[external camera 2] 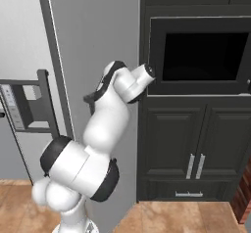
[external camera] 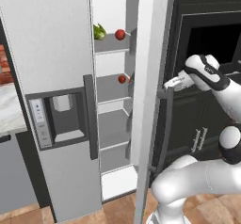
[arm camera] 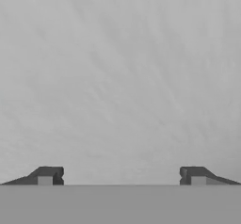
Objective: Place the onion in the correct fridge rack based on whether it is a fruit or vegetable. Finally, close the fridge door.
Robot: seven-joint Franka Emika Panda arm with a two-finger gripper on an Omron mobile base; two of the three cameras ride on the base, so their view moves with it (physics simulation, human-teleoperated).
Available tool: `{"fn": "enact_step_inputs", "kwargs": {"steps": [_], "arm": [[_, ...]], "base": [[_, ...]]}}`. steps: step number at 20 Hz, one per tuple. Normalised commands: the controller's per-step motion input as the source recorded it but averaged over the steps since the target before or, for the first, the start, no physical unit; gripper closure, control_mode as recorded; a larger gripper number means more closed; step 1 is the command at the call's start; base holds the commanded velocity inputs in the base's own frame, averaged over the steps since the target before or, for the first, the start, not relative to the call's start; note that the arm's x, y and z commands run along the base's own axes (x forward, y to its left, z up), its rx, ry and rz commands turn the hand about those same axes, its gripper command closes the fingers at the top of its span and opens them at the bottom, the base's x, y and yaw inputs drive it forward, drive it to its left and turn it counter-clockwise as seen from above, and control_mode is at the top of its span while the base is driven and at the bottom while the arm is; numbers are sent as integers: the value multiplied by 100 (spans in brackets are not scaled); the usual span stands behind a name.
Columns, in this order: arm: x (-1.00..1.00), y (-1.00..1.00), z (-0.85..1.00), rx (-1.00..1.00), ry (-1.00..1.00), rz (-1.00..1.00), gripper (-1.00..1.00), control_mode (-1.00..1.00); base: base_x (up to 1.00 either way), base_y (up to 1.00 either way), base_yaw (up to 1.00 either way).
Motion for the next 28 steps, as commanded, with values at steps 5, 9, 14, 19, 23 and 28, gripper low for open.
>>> {"fn": "enact_step_inputs", "kwargs": {"steps": [5,9,14,19,23,28], "arm": [[34,100,0,-12,-29,-3,-100,-100],[63,84,0,-2,-21,-16,-100,-100],[81,55,0,0,-13,-19,-100,-100],[82,34,-7,0,-16,-20,-100,-100],[86,23,-12,0,-14,-23,-100,-100],[2,1,-17,0,-14,-32,-100,-100]], "base": [[0,0,0],[0,0,0],[0,0,0],[0,0,0],[0,0,0],[0,0,0]]}}
